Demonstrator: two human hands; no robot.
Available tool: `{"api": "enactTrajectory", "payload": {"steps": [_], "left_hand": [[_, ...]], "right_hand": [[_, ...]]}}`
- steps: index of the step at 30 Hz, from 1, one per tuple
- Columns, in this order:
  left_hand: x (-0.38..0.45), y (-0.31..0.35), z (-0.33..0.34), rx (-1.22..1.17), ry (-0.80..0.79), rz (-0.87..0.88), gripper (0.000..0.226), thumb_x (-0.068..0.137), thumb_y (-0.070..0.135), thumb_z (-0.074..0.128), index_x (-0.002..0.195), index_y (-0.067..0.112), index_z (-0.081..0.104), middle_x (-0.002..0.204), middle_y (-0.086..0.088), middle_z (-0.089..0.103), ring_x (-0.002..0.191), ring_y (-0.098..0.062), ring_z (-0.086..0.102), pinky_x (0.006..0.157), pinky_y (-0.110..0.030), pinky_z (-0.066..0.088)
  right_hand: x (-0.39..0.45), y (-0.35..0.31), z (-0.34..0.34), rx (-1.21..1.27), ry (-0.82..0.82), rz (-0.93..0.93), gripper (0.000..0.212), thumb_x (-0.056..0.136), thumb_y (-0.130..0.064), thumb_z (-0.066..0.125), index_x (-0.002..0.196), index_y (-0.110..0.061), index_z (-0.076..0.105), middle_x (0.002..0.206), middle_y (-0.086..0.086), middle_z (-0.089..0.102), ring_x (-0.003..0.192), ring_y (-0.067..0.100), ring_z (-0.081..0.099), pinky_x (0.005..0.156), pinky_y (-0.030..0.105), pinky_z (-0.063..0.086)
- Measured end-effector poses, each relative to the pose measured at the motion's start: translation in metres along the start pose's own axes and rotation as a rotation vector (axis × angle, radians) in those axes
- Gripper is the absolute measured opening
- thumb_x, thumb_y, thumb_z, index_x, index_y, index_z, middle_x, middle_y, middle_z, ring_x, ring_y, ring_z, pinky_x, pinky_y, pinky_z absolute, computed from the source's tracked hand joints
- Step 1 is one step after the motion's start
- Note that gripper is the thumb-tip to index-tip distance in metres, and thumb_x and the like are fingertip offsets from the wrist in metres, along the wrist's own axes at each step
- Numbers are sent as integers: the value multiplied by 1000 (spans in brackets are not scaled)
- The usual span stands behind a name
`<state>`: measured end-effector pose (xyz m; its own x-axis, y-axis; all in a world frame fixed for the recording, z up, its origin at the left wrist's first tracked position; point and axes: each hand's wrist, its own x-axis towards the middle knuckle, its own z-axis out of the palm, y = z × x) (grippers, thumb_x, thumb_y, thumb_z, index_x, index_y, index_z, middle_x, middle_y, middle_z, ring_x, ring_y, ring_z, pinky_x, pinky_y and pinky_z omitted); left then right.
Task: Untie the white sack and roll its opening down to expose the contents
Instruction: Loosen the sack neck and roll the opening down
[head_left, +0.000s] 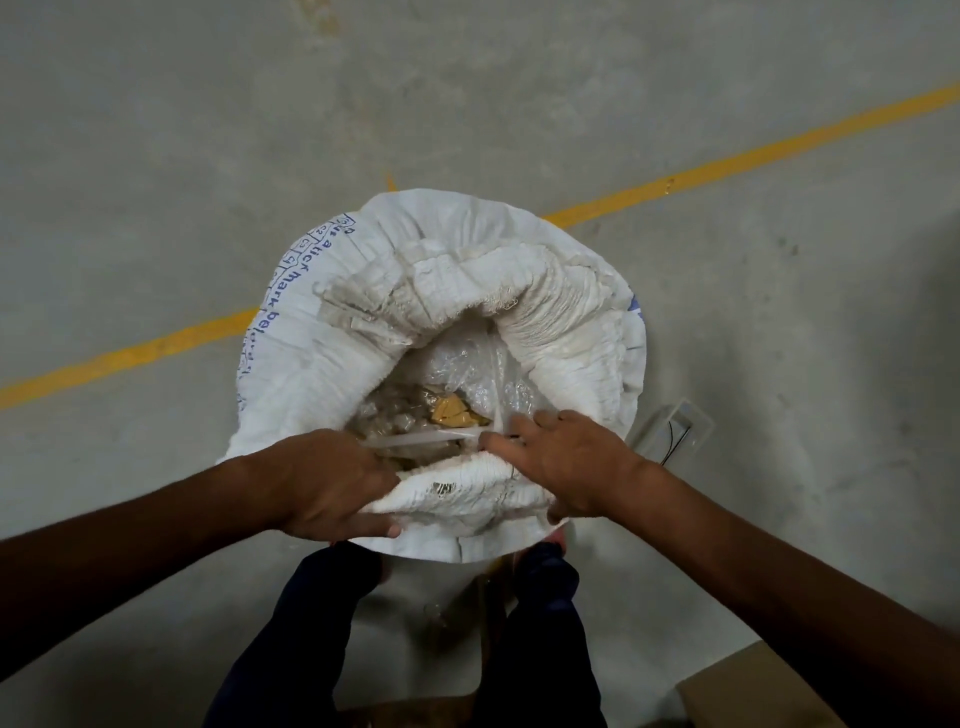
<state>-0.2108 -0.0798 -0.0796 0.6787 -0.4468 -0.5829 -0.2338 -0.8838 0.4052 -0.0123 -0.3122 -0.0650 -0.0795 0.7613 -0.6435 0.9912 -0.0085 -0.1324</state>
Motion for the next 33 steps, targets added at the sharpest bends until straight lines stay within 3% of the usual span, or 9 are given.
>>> {"api": "enactTrajectory", "payload": {"steps": [9,12,15,17,19,24,28,30,33], "left_hand": [[-11,-9,16,-174,65,-205,98,82,93,4,163,39,15,147,1,58,121,-24,65,97,-40,53],[-6,-14,16,-113,62,-229,100,81,92,8,165,38,10,151,1,57,123,-26,66,96,-40,54],[1,-10,4,9,94,-225,97,77,83,11,162,39,24,135,1,69,118,-26,69,90,-38,54],[7,-6,-2,76,217,-195,82,83,81,29,152,38,45,111,-1,78,99,-28,75,76,-37,53],[15,1,-5,122,362,-139,70,84,78,45,138,37,61,91,-3,79,81,-29,76,66,-35,52],[30,12,-12,19,155,-48,58,92,70,43,129,30,62,109,-2,73,101,-30,71,82,-40,52],[28,19,-19,-56,11,-7,52,95,73,45,102,25,62,106,-1,70,98,-28,68,74,-36,40],[27,24,-18,-77,-43,-22,61,93,84,35,90,26,56,102,-1,70,93,-26,67,72,-36,39],[25,30,-16,-161,-42,-57,75,88,93,17,104,30,54,112,3,69,103,-23,67,84,-38,49]], "right_hand": [[-17,9,9,-188,-61,145,108,84,-26,78,161,-16,4,140,29,54,130,42,53,122,48,20],[-21,18,-2,-79,-99,168,99,87,-1,68,163,-18,7,146,29,45,123,39,59,106,44,41],[-18,28,0,-22,-6,72,87,78,10,69,156,-9,33,86,9,62,71,27,63,70,38,47],[-14,33,7,-29,48,2,76,76,10,68,147,-7,48,62,3,50,59,27,54,72,38,48],[-14,31,9,-25,120,-44,68,72,5,71,137,-10,60,64,6,60,64,29,61,79,38,48],[-19,15,8,-29,52,-67,75,80,-45,71,144,-10,50,96,12,74,94,33,65,100,46,39],[-27,6,13,36,-192,1,106,69,-99,31,127,-16,61,110,8,74,105,31,66,111,49,29],[-30,2,20,91,-169,7,113,66,-101,16,122,-15,64,113,9,72,107,32,66,113,49,30],[-25,-1,31,120,-73,-33,78,88,-79,44,124,-14,67,132,15,63,116,35,61,114,48,32]]}}
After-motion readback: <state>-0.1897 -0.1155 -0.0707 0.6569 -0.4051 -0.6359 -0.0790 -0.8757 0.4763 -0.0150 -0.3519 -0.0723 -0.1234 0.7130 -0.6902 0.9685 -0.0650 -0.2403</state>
